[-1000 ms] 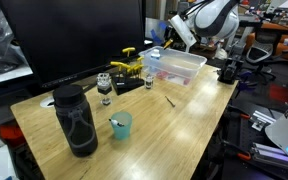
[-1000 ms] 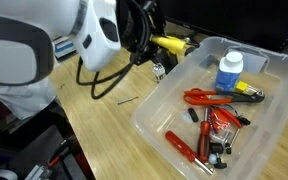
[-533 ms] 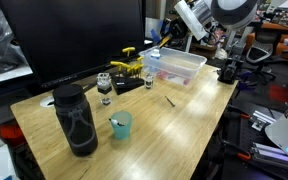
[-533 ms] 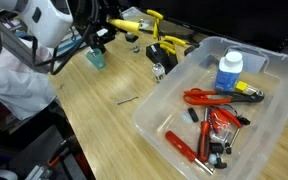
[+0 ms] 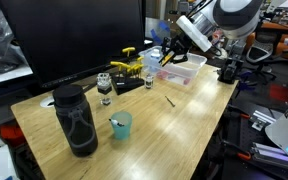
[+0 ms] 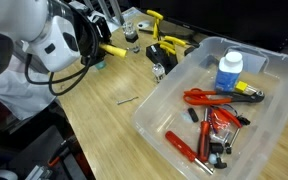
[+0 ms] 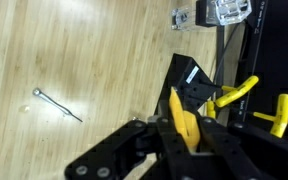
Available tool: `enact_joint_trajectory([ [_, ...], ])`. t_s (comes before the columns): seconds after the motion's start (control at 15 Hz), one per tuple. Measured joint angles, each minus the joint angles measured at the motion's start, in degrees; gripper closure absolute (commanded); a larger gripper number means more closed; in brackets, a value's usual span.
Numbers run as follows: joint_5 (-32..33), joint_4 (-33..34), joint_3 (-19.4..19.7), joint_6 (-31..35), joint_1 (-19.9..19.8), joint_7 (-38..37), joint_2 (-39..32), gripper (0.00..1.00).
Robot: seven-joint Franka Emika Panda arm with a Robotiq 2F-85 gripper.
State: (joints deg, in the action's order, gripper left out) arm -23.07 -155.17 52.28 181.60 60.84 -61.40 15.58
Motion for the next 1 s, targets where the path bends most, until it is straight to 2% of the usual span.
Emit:
enact_joint_trajectory([
  [0.47,-0.56,1.24,28.87,0.03,27.81,0.50,1.16,0.95],
  [0.8,0.83,4.31,52.66,-0.02,49.54,2.91,6.94,0.95],
  [1.0,3.94,8.89,66.81,0.04,62.87,3.99,13.33,0.95],
])
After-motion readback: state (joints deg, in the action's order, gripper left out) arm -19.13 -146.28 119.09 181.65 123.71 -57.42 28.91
